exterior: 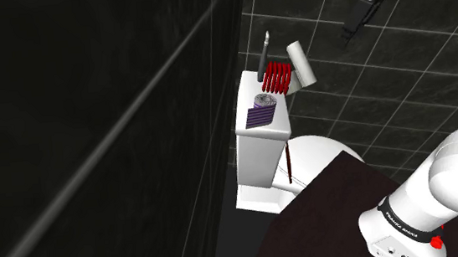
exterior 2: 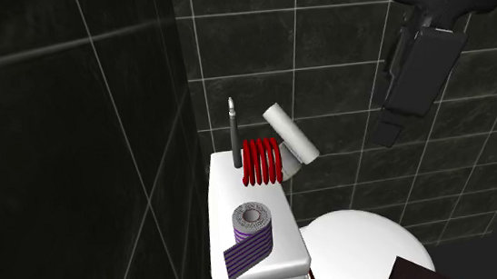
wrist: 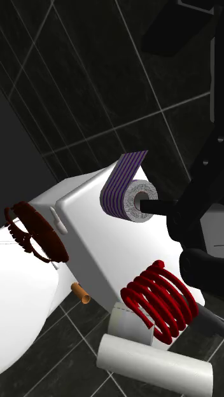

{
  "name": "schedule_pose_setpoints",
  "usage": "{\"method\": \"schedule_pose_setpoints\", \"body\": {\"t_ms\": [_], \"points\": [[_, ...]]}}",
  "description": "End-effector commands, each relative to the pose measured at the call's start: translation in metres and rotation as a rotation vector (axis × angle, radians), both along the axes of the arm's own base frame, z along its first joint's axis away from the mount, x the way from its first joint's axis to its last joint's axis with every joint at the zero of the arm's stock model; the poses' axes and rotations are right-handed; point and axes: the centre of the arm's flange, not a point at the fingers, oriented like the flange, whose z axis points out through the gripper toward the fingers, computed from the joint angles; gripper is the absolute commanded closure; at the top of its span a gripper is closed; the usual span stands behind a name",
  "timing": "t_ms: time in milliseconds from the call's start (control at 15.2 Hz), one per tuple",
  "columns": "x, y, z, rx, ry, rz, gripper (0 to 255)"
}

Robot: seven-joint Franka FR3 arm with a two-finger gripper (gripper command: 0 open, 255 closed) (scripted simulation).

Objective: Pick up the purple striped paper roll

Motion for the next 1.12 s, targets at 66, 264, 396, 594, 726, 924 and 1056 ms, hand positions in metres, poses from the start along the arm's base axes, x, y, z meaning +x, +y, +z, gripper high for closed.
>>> {"method": "schedule_pose_setpoints", "body": {"t_ms": [66,264,396,594,726,924,1056], "points": [[0.011,-0.003,-0.008,0.0,0.009,0.012,0],[0.044,-0.009,-0.034,0.001,0.035,0.048,0],[0.065,-0.013,-0.052,0.002,0.052,0.072,0],[0.097,-0.018,-0.079,0.003,0.079,0.108,0],[0.118,-0.021,-0.098,0.004,0.096,0.132,0],[0.149,-0.024,-0.126,0.005,0.122,0.168,0],[0.17,-0.025,-0.146,0.006,0.14,0.192,0]]}}
